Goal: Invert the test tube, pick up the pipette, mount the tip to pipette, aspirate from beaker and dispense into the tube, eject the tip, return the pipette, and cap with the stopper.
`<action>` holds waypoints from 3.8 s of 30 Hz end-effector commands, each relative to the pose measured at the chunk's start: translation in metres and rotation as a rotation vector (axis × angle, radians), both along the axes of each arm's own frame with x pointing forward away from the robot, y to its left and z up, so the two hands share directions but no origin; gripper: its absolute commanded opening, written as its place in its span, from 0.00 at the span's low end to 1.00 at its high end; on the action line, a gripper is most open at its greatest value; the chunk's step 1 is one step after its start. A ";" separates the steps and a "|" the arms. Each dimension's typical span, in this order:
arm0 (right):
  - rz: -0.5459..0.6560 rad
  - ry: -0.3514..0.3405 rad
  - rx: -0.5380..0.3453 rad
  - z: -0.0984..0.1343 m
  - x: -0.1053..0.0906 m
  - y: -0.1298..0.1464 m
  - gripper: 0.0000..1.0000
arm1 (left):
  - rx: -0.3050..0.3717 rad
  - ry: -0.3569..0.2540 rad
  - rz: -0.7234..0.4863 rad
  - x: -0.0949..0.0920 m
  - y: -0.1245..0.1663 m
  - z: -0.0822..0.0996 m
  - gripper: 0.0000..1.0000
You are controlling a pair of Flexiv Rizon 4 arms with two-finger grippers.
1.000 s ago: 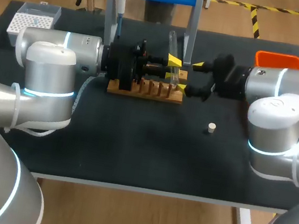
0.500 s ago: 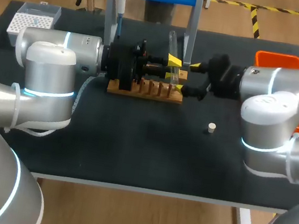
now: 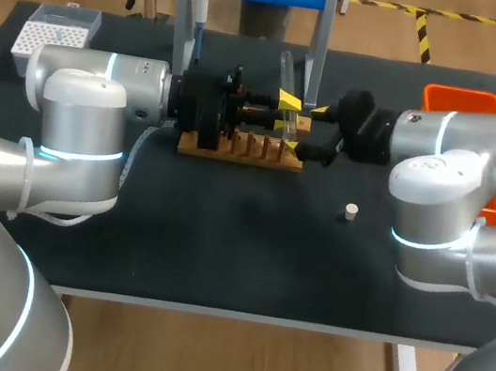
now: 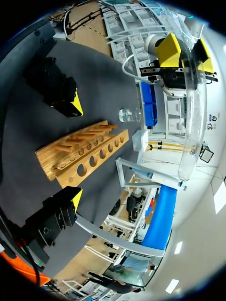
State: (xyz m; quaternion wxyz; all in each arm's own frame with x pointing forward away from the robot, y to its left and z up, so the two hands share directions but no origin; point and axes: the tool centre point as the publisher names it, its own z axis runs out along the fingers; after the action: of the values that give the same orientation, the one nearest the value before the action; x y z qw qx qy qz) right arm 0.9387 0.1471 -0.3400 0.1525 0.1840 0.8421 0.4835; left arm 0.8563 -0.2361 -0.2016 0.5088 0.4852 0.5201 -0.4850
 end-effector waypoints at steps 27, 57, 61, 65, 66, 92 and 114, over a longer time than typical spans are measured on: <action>-0.008 -0.014 -0.003 0.001 0.000 0.003 1.00 | 0.001 -0.002 0.003 0.000 -0.001 0.000 0.00; -0.008 -0.014 -0.003 0.001 0.000 0.003 1.00 | 0.049 0.194 0.098 0.007 0.010 -0.003 0.00; -0.008 -0.014 -0.003 0.001 0.000 0.003 1.00 | 0.050 0.318 0.096 0.017 0.010 -0.003 0.00; -0.008 -0.014 -0.003 0.001 0.000 0.003 1.00 | 0.054 0.421 0.106 0.028 0.009 -0.003 0.00; -0.008 -0.014 -0.003 0.001 0.000 0.003 1.00 | 0.048 0.456 0.097 0.030 0.008 -0.003 0.00; -0.008 -0.014 -0.003 0.001 0.000 0.003 1.00 | -0.048 1.001 0.085 0.063 0.022 0.010 0.00; -0.008 -0.014 -0.003 0.001 0.000 0.003 1.00 | -0.095 1.307 0.056 0.081 0.026 0.012 0.00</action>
State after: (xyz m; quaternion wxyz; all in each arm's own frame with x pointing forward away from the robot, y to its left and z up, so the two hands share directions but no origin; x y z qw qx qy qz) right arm 0.9392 0.1505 -0.3381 0.1598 0.1836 0.8416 0.4822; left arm 0.9371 -0.2100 -0.1903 0.1217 0.0538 0.7121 -0.6893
